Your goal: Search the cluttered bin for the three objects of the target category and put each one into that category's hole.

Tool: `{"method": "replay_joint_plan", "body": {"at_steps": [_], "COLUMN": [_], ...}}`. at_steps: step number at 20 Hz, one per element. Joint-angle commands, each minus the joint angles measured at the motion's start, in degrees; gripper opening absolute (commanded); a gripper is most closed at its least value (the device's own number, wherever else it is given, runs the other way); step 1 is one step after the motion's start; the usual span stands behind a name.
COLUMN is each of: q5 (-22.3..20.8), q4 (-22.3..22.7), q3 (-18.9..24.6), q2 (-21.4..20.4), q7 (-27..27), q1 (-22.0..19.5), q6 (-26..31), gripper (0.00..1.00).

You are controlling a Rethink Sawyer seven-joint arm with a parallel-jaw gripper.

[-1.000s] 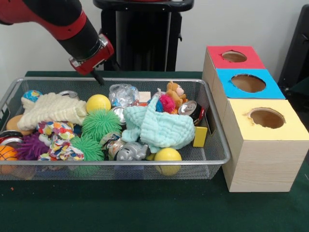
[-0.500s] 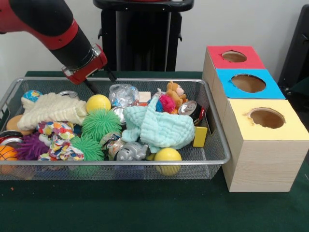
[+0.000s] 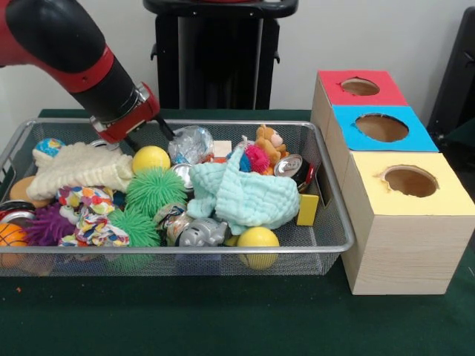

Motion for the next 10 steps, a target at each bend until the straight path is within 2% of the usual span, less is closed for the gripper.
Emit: {"method": "replay_joint_plan", "body": {"at_steps": [1, 10], "q5": [-3.0, -1.9], "q4": [-5.6, -4.3], "q3": [-2.3, -1.7], "q2": [4.7, 5.8], "q7": [2.2, 3.1], "q1": [-0.7, -0.9], "q6": [0.9, 0.4], "gripper": [1.0, 1.0]}}
